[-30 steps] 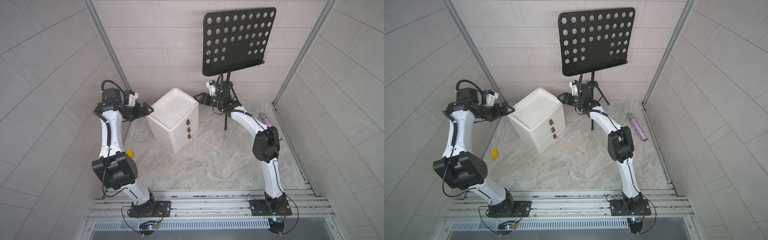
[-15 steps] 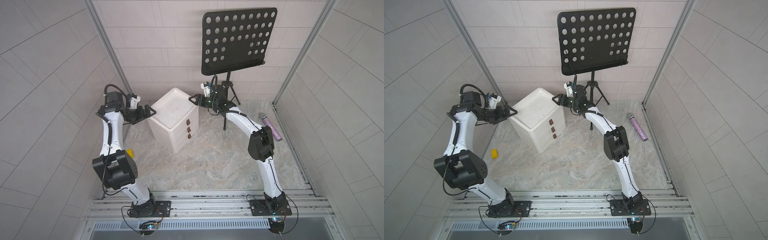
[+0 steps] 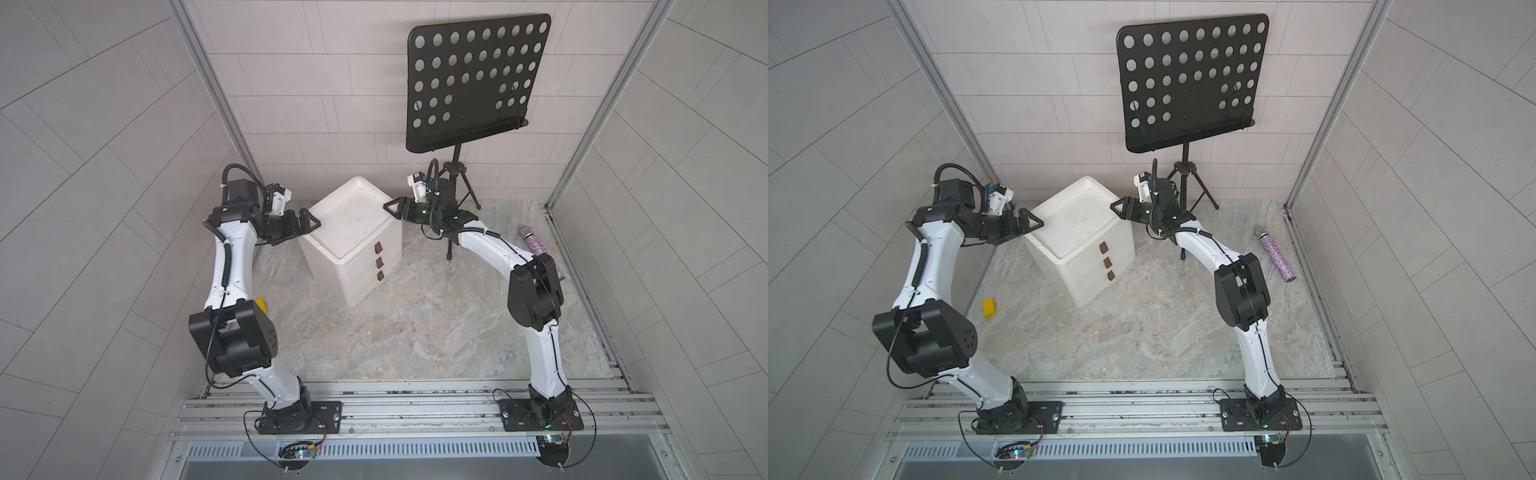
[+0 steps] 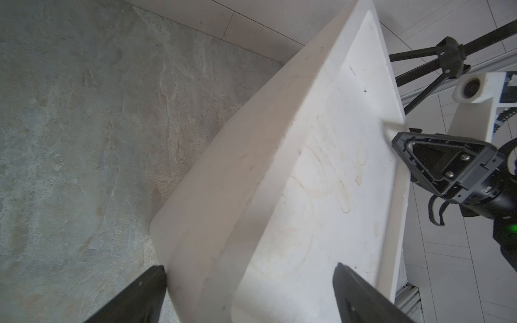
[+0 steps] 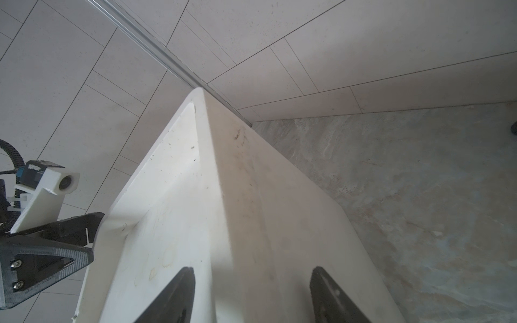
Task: Place the umbrella in the drawer by color
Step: Move the storage box to the center of the board.
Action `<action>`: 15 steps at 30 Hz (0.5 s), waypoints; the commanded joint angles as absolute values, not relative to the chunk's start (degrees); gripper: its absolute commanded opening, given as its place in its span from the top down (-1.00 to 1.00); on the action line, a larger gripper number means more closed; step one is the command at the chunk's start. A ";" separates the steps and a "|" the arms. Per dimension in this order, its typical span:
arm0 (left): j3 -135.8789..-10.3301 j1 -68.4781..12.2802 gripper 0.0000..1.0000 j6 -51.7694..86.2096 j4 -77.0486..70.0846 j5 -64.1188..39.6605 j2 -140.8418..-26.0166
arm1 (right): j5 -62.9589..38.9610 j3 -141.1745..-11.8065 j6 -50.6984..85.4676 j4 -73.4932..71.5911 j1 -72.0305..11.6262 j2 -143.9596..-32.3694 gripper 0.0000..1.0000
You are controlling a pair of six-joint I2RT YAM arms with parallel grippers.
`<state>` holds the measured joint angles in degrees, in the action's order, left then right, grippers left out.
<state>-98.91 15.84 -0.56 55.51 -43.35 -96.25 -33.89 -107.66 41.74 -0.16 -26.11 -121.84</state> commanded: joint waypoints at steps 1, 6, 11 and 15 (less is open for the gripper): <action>-100.40 13.84 -0.99 0.62 56.50 -45.81 -97.36 | -37.09 -105.37 40.59 -0.70 -28.41 -116.92 -0.35; -101.15 12.00 -0.99 0.53 56.43 -44.92 -98.48 | -36.47 -99.71 39.52 -1.13 -29.09 -112.56 -0.35; -101.60 8.81 -0.99 -0.09 56.95 -43.34 -98.99 | -35.90 -93.01 37.81 -1.14 -29.51 -107.14 -0.35; -102.04 6.16 -0.99 -0.27 57.00 -42.21 -99.44 | -35.13 -88.13 35.81 0.15 -29.71 -102.18 -0.34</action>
<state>-101.06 9.74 -0.51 53.91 -37.93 -98.21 -30.83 -89.78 38.13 0.40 -26.70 -107.02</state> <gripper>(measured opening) 0.993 0.673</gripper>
